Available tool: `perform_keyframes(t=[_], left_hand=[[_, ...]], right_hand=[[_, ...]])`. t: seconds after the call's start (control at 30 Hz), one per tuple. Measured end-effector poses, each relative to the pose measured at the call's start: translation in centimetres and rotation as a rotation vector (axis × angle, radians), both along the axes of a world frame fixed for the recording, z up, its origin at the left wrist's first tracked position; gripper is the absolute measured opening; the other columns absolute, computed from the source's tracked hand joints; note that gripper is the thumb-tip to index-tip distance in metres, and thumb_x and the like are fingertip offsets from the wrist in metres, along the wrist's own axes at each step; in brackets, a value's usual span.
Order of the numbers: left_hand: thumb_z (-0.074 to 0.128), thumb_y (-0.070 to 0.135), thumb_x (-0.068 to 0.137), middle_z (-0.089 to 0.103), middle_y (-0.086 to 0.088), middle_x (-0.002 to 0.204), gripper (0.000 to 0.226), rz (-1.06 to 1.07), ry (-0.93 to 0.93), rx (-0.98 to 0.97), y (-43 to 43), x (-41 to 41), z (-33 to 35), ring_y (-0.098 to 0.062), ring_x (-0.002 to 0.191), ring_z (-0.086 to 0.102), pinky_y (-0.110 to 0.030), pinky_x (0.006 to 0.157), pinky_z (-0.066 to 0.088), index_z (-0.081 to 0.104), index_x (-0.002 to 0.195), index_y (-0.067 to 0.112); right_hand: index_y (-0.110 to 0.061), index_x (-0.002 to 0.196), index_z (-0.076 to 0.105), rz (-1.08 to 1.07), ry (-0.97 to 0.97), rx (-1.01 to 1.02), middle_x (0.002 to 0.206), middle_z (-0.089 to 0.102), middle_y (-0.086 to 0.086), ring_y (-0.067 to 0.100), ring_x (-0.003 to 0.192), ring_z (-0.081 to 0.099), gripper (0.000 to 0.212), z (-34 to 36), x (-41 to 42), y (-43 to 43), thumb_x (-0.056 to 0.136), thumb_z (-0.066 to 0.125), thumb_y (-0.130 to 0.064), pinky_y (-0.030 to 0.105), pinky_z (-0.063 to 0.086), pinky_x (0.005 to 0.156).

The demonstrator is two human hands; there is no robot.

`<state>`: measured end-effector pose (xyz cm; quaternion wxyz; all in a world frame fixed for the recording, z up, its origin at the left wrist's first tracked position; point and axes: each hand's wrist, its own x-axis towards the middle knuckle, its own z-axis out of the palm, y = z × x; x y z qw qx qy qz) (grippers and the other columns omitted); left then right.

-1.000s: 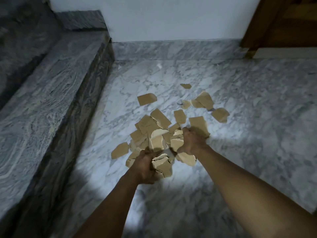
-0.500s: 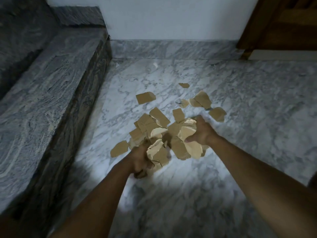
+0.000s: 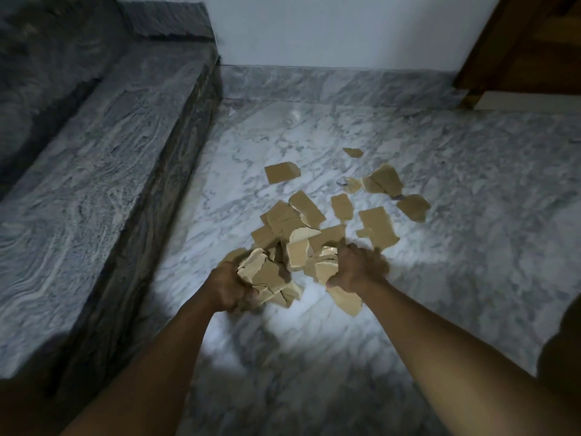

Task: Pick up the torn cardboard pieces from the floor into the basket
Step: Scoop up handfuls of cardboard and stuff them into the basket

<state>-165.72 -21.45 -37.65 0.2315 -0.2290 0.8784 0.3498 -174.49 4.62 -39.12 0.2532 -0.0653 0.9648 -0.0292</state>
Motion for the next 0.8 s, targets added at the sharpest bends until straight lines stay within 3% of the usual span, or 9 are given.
perform_keyframes(t=[0.07,0.13,0.2,0.27,0.37,0.47,0.53,0.67,0.8], left_hand=[[0.083,0.013,0.069,0.067,-0.009,0.099,0.052,0.015,-0.018,-0.020,-0.1,0.3,0.4,-0.018,0.077,0.064,-0.018,0.061,0.052,0.063,0.116,0.006],[0.081,0.003,0.070,0.062,-0.006,0.098,0.055,0.004,0.001,-0.001,-0.1,0.4,0.2,-0.008,0.069,0.056,-0.007,0.045,0.040,0.059,0.120,0.012],[0.083,0.008,0.069,0.062,-0.004,0.096,0.047,-0.008,0.019,-0.019,0.4,0.3,0.7,-0.010,0.070,0.055,-0.009,0.049,0.040,0.060,0.110,0.013],[0.086,0.017,0.065,0.065,-0.002,0.089,0.040,-0.023,0.027,-0.010,0.5,-0.1,1.7,-0.015,0.073,0.058,-0.020,0.059,0.044,0.062,0.097,0.013],[0.089,0.020,0.052,0.072,-0.002,0.083,0.053,-0.072,0.035,0.067,0.7,-1.5,2.2,-0.020,0.075,0.065,-0.031,0.066,0.050,0.067,0.100,0.011],[0.089,0.027,0.044,0.068,-0.006,0.070,0.042,-0.112,-0.002,0.089,1.7,-2.7,2.3,-0.024,0.067,0.063,-0.042,0.065,0.052,0.073,0.078,0.011],[0.090,0.025,0.056,0.069,-0.003,0.074,0.028,-0.214,-0.047,0.043,3.1,-3.0,2.7,-0.022,0.074,0.064,-0.038,0.070,0.053,0.072,0.075,0.017],[0.081,0.021,0.074,0.066,-0.001,0.102,0.039,-0.457,-0.166,-0.094,5.3,-1.5,1.9,-0.012,0.088,0.056,-0.015,0.067,0.043,0.067,0.110,0.016],[0.080,0.009,0.074,0.056,0.005,0.075,0.024,-0.439,-0.186,-0.047,5.4,0.6,-0.2,-0.010,0.074,0.054,-0.009,0.056,0.042,0.060,0.079,0.021]], right_hand=[[-0.016,0.155,0.015,0.029,0.025,0.004,0.142,0.049,0.011,0.037,0.133,0.045,0.114,0.1,0.5,-0.4,0.070,0.082,-0.051,0.058,0.027,0.114],[-0.021,0.154,0.009,-0.001,0.023,-0.045,0.135,0.055,0.010,0.037,0.127,0.050,0.119,0.5,0.5,-0.2,0.068,0.085,-0.050,0.051,0.041,0.105],[-0.029,0.143,0.020,-0.063,-0.049,-0.205,0.120,0.062,0.004,0.031,0.115,0.059,0.113,0.8,0.0,0.6,0.057,0.091,-0.048,0.044,0.049,0.094],[-0.020,0.136,0.041,-0.175,-0.155,-0.493,0.115,0.062,-0.002,0.022,0.112,0.061,0.099,2.2,-1.4,1.7,0.055,0.097,-0.031,0.032,0.049,0.088],[-0.010,0.125,0.063,-0.279,-0.103,-0.553,0.116,0.067,0.002,0.022,0.114,0.063,0.080,4.5,-4.1,4.6,0.054,0.097,-0.027,0.029,0.050,0.085],[-0.007,0.137,0.052,-0.317,-0.094,-0.456,0.130,0.060,0.007,0.026,0.122,0.057,0.096,6.5,-6.0,7.6,0.057,0.096,-0.034,0.032,0.048,0.090],[-0.003,0.139,0.047,-0.350,-0.187,-0.399,0.130,0.056,0.008,0.029,0.125,0.054,0.099,6.1,-6.4,8.8,0.059,0.095,-0.034,0.032,0.048,0.088],[-0.014,0.153,0.028,-0.342,-0.263,-0.335,0.151,0.040,0.005,0.029,0.135,0.044,0.132,1.8,-3.1,8.4,0.044,0.097,-0.042,0.036,0.046,0.104],[-0.034,0.154,0.027,-0.321,-0.049,-0.367,0.145,0.050,0.001,0.029,0.132,0.048,0.113,-1.6,-0.6,7.9,0.061,0.091,-0.037,0.042,0.047,0.103]])
